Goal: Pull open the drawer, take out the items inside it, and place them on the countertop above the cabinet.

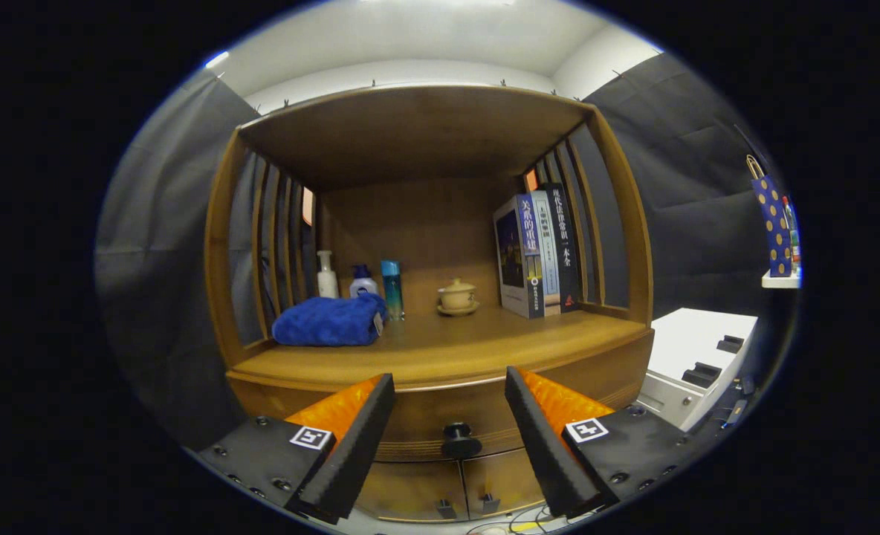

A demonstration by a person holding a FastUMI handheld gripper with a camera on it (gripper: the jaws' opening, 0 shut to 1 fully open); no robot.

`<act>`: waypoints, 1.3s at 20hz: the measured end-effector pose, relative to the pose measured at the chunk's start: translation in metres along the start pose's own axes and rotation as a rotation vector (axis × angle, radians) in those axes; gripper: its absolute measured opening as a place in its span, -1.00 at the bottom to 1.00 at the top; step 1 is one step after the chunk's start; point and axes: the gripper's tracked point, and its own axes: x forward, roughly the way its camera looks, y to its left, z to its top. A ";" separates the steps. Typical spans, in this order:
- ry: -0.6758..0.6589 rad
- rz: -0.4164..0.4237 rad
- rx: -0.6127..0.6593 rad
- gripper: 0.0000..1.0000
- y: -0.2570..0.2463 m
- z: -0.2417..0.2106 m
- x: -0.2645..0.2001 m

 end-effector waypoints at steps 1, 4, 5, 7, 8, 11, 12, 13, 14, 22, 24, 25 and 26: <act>0.013 0.000 -0.016 0.96 -0.001 -0.010 0.007; 0.049 0.003 -0.026 0.97 -0.005 -0.038 0.023; 0.065 0.012 -0.014 0.97 -0.007 -0.048 0.028; 0.098 0.030 0.013 0.86 -0.008 -0.064 0.032; 0.108 0.034 0.026 0.76 -0.008 -0.069 0.034; 0.124 0.048 0.072 0.45 -0.007 -0.078 0.043; 0.128 0.050 0.081 0.34 -0.007 -0.079 0.041; 0.126 0.059 0.098 0.24 -0.007 -0.080 0.043; 0.145 0.068 0.114 0.13 -0.006 -0.082 0.041; 0.185 0.036 0.087 -0.16 -0.011 -0.083 -0.005; 0.193 0.035 0.100 -0.16 -0.011 -0.084 -0.027; 0.199 0.031 0.103 -0.17 -0.014 -0.085 -0.039; 0.207 0.026 0.097 -0.17 -0.015 -0.086 -0.049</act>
